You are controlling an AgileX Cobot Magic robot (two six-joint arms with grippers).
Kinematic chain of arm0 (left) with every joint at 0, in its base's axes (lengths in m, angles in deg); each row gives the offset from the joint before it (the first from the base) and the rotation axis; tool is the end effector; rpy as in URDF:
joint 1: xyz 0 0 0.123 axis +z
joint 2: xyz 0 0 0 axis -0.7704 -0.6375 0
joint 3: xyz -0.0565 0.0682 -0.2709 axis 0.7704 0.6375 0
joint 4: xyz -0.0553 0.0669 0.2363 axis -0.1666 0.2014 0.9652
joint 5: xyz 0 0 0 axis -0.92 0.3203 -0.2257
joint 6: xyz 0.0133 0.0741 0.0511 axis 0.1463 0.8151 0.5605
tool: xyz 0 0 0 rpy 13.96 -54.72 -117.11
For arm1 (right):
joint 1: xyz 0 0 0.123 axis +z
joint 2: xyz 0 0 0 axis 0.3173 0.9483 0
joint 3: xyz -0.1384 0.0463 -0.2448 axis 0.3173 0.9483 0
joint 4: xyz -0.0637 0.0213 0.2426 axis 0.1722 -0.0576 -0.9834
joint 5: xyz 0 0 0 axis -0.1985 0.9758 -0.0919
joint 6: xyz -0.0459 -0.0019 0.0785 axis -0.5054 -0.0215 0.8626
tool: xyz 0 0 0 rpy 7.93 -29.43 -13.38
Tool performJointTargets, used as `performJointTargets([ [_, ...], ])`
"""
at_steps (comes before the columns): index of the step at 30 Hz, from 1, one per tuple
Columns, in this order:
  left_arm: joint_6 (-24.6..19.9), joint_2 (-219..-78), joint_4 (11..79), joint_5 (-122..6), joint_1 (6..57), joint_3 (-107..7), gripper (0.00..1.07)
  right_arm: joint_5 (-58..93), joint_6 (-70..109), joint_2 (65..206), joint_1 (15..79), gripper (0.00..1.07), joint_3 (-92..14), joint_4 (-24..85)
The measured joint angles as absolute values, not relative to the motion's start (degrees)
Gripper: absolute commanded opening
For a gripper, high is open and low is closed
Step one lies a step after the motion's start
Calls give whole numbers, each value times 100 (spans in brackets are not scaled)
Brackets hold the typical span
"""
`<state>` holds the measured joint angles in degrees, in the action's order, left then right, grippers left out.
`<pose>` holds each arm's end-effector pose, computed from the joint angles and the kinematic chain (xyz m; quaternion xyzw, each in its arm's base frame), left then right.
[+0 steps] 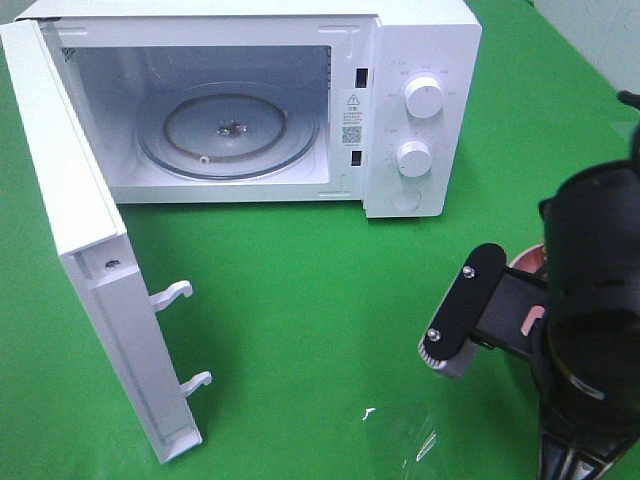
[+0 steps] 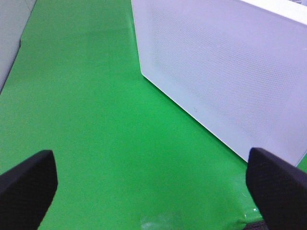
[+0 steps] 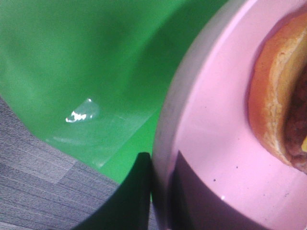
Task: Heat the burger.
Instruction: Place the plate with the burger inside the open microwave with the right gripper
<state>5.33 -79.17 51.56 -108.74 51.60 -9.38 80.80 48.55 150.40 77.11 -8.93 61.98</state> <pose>-0.0096 -0.0115 0.2824 0.0800 0.8435 -0.0123 0.5311 0.1393 0.1493 0.1795 -0.4334 0.8689 -0.2263 0.0781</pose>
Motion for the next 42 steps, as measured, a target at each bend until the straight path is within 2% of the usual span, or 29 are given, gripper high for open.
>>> performJointTargets([
  [10, 533, -7917, 5156, -10874, 5160, -938, 100, 8132, 4947, 14164, 8336, 4, -354, 6628],
  [28, 533, -7917, 5156, -10874, 5160, -938, 100, 7238, 4884, 14095, 8387, 5, -354, 7957],
  [42, 533, -7917, 5156, -10874, 5160, -938, 100, 6057, 3354, 14095, 8393, 4, -331, 8192],
])
